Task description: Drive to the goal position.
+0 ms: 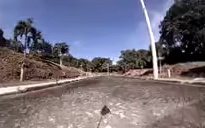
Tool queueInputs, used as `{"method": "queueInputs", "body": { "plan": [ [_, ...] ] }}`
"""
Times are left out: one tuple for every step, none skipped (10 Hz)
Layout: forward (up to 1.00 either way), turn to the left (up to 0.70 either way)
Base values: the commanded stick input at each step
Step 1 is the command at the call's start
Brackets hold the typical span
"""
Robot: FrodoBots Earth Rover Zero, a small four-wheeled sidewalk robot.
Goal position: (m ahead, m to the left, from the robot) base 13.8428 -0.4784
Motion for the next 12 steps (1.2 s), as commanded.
{"method": "queueInputs", "body": {
  "plan": [
    [1.0, -0.27],
    [1.0, -0.27],
    [1.0, -0.27],
    [1.0, -0.1],
    [1.0, 0.0],
    [1.0, 0.0],
    [1.0, 0.0],
    [1.0, 0.0],
    [1.0, 0.0],
    [1.0, 0.0],
    [1.0, 0.0],
    [1.0, 0.0]
  ]
}}
